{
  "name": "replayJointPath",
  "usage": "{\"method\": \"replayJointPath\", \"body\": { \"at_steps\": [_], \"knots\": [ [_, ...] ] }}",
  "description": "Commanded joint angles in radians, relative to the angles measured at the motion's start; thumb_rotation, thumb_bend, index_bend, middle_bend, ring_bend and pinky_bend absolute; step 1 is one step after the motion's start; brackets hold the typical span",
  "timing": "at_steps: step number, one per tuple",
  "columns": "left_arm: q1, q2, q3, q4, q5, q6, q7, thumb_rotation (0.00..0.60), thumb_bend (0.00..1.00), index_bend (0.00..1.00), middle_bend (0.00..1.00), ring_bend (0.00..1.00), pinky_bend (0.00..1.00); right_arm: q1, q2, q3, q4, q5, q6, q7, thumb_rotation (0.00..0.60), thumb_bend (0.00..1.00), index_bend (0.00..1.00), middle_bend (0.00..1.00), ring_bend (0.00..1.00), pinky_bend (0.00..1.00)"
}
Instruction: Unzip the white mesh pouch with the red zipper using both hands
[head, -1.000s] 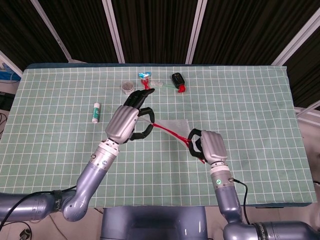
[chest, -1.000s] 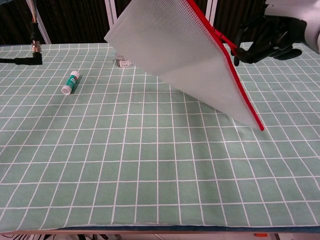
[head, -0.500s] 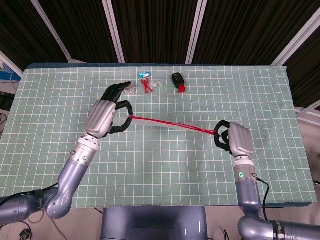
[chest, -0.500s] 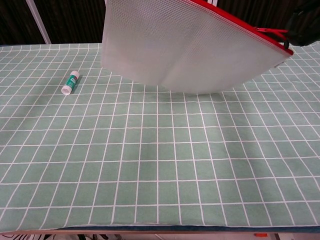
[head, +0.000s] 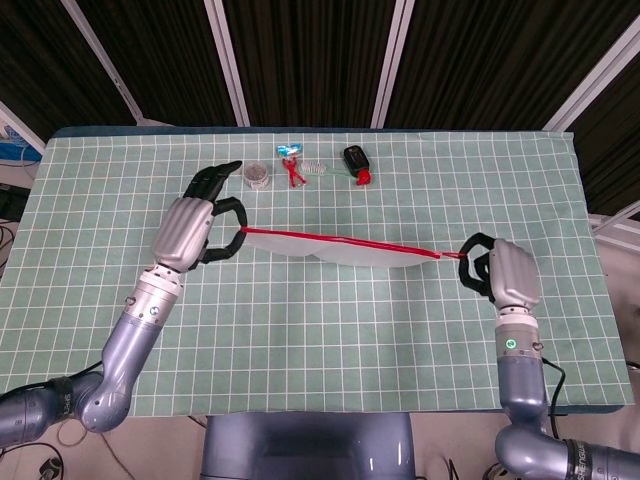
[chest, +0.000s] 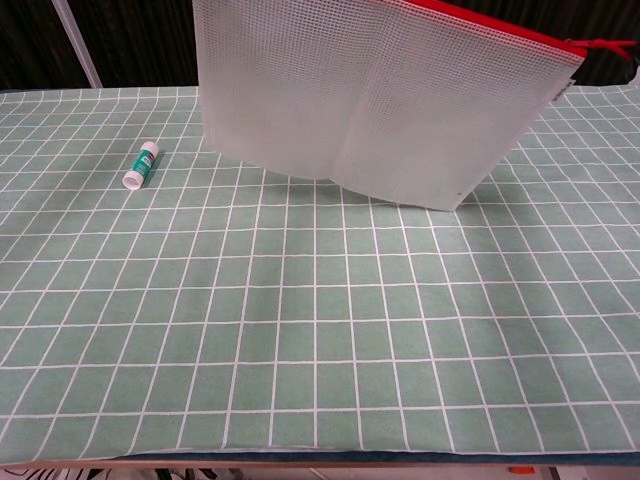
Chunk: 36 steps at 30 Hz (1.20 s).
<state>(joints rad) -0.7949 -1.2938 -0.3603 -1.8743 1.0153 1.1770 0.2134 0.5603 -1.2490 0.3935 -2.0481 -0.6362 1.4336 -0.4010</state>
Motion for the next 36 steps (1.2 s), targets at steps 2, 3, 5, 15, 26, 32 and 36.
{"method": "replayJointPath", "body": {
  "at_steps": [2,3,5,15,26,32,36],
  "knots": [
    [0.003,-0.001,0.001,0.005,0.000,0.000,-0.004,0.600,0.43,0.61,0.05,0.00,0.00,0.000,0.002,0.001,0.012,0.001,0.003,-0.004,0.600,0.60,0.71,1.00,1.00,1.00],
    [0.003,-0.001,0.002,0.006,0.000,0.000,-0.004,0.600,0.42,0.61,0.05,0.00,0.00,-0.001,0.002,0.003,0.013,0.003,0.003,-0.002,0.600,0.60,0.71,1.00,1.00,1.00],
    [0.005,-0.002,0.004,0.009,0.000,0.000,-0.004,0.600,0.42,0.61,0.05,0.00,0.00,-0.003,0.002,0.002,0.017,0.003,0.003,-0.002,0.600,0.60,0.71,1.00,1.00,1.00],
    [0.013,-0.005,0.011,0.008,-0.004,0.003,-0.002,0.600,0.35,0.53,0.02,0.00,0.00,-0.008,0.007,0.003,0.021,-0.008,0.013,-0.006,0.600,0.59,0.67,0.99,0.99,0.99],
    [0.045,0.027,0.033,-0.004,0.029,-0.006,-0.042,0.600,0.11,0.25,0.00,0.00,0.00,-0.024,0.023,-0.007,0.008,-0.039,0.034,-0.015,0.600,0.32,0.14,0.36,0.34,0.52],
    [0.075,0.057,0.047,-0.019,0.047,0.006,-0.056,0.600,0.11,0.23,0.00,0.00,0.00,-0.044,0.044,-0.011,-0.003,-0.056,0.043,-0.006,0.600,0.28,0.07,0.25,0.22,0.42],
    [0.103,0.084,0.062,-0.034,0.064,0.019,-0.066,0.600,0.11,0.22,0.00,0.00,0.00,-0.063,0.065,-0.023,-0.011,-0.070,0.046,0.000,0.600,0.27,0.07,0.23,0.21,0.40]
  ]
}}
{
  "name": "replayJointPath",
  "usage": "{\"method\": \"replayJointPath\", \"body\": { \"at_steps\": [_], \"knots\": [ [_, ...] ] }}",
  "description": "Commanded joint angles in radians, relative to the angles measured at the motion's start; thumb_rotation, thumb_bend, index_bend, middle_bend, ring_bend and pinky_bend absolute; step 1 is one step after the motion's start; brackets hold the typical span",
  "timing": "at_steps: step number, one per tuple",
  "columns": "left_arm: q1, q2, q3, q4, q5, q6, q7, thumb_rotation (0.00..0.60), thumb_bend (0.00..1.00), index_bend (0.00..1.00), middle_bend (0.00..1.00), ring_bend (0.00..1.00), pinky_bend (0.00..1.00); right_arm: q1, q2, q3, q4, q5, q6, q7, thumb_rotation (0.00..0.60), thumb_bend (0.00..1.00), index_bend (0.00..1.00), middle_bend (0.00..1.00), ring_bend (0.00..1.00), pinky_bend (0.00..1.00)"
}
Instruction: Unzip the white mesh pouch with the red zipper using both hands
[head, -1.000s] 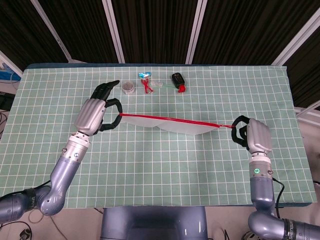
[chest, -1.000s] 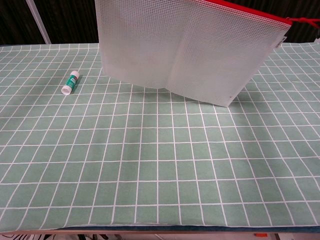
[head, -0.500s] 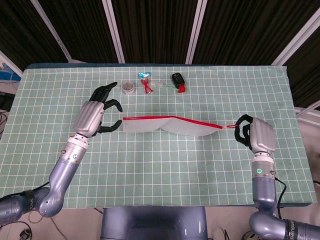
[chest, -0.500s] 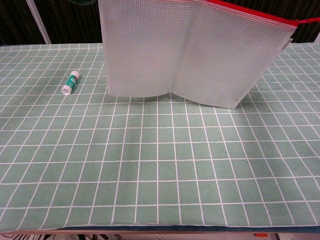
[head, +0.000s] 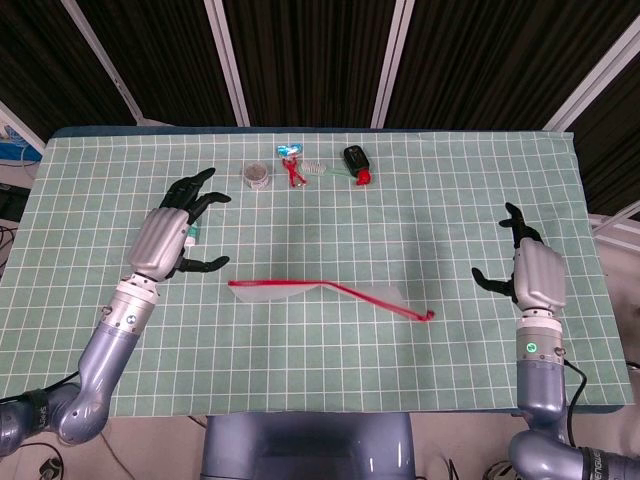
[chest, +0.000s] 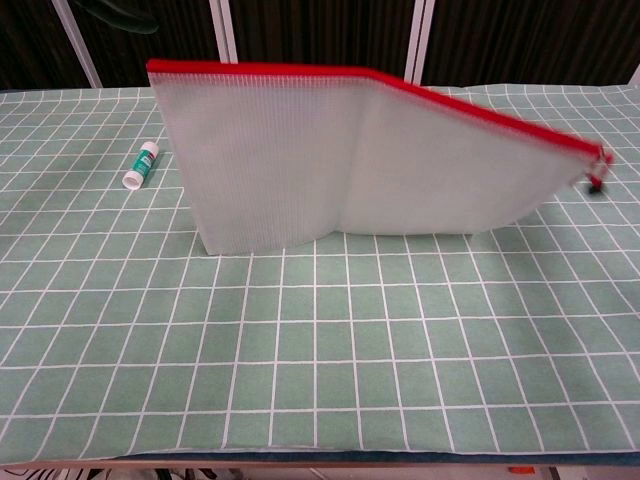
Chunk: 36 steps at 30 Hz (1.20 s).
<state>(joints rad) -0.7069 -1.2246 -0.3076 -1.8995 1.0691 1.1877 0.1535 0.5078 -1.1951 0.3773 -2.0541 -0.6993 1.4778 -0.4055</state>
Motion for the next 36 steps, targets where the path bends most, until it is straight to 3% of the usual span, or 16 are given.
{"method": "replayJointPath", "body": {
  "at_steps": [1,8,11,17,22,29,36],
  "knots": [
    [0.024,0.024,0.015,-0.013,0.017,0.013,-0.010,0.600,0.11,0.22,0.00,0.00,0.00,-0.018,0.017,-0.010,-0.008,-0.012,0.002,0.010,0.600,0.27,0.07,0.23,0.21,0.40],
    [0.123,0.103,0.085,-0.029,0.102,0.064,-0.048,0.600,0.10,0.21,0.00,0.00,0.00,-0.082,0.073,-0.070,-0.024,-0.090,-0.007,0.051,0.600,0.23,0.05,0.18,0.16,0.34],
    [0.181,0.139,0.135,-0.024,0.150,0.096,-0.062,0.600,0.06,0.13,0.00,0.00,0.00,-0.119,0.105,-0.115,-0.024,-0.157,-0.021,0.079,0.600,0.19,0.01,0.13,0.12,0.32],
    [0.321,0.189,0.269,0.055,0.269,0.208,0.015,0.600,0.03,0.03,0.00,0.00,0.00,-0.212,0.163,-0.243,0.048,-0.389,-0.007,0.127,0.600,0.14,0.00,0.02,0.03,0.28],
    [0.435,0.195,0.345,0.160,0.345,0.303,-0.032,0.600,0.03,0.00,0.00,0.00,0.00,-0.293,0.163,-0.319,0.147,-0.555,0.061,0.189,0.600,0.10,0.00,0.00,0.00,0.26],
    [0.553,0.168,0.377,0.336,0.384,0.405,-0.159,0.600,0.00,0.00,0.00,0.00,0.00,-0.385,0.131,-0.391,0.303,-0.672,0.116,0.258,0.600,0.07,0.00,0.00,0.00,0.24],
    [0.602,0.132,0.350,0.411,0.401,0.467,-0.230,0.600,0.00,0.00,0.00,0.00,0.00,-0.419,0.088,-0.388,0.397,-0.722,0.142,0.326,0.600,0.07,0.00,0.00,0.00,0.24]
  ]
}}
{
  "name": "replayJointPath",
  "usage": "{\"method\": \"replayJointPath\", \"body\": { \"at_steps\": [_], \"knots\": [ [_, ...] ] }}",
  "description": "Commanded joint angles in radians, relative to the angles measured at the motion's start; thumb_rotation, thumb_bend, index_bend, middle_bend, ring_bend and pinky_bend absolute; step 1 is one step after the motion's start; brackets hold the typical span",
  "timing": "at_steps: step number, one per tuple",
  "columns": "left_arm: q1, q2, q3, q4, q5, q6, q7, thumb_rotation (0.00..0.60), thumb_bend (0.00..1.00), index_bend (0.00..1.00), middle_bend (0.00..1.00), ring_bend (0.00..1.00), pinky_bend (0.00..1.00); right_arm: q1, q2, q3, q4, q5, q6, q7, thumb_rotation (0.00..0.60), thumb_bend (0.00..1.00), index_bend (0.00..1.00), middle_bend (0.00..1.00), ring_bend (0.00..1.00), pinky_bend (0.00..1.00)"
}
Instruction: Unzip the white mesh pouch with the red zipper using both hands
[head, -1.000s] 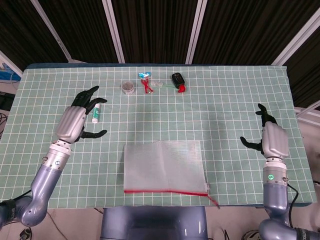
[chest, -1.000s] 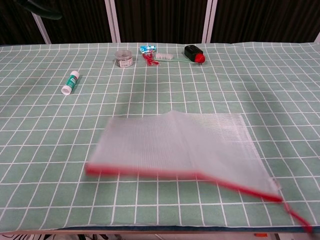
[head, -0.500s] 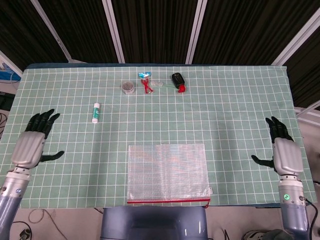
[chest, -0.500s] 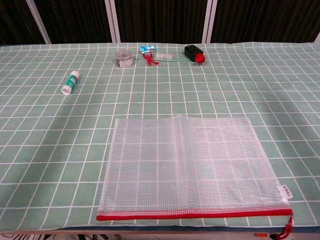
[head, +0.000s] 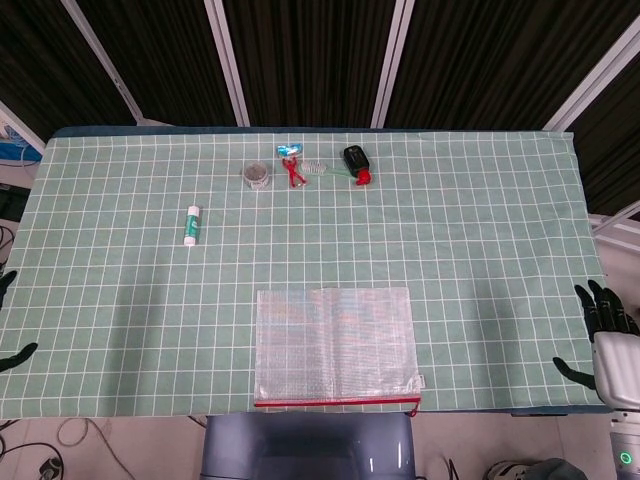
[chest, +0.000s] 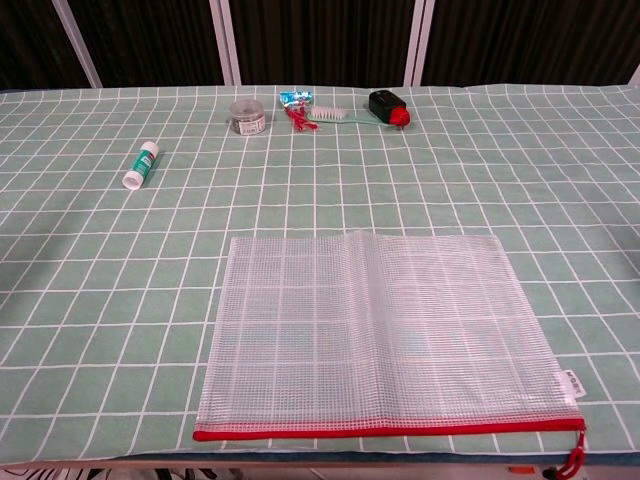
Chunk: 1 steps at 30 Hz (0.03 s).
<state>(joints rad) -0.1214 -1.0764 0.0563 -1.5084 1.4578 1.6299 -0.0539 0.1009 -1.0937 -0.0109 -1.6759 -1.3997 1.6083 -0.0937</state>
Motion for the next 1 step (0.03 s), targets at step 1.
{"method": "replayJointPath", "body": {
  "at_steps": [1],
  "knots": [
    [0.018,-0.018,-0.014,0.024,0.017,0.024,-0.024,0.600,0.00,0.00,0.00,0.00,0.00,-0.015,-0.016,0.001,0.024,-0.029,0.013,0.014,0.600,0.07,0.00,0.00,0.00,0.24]
  ]
}}
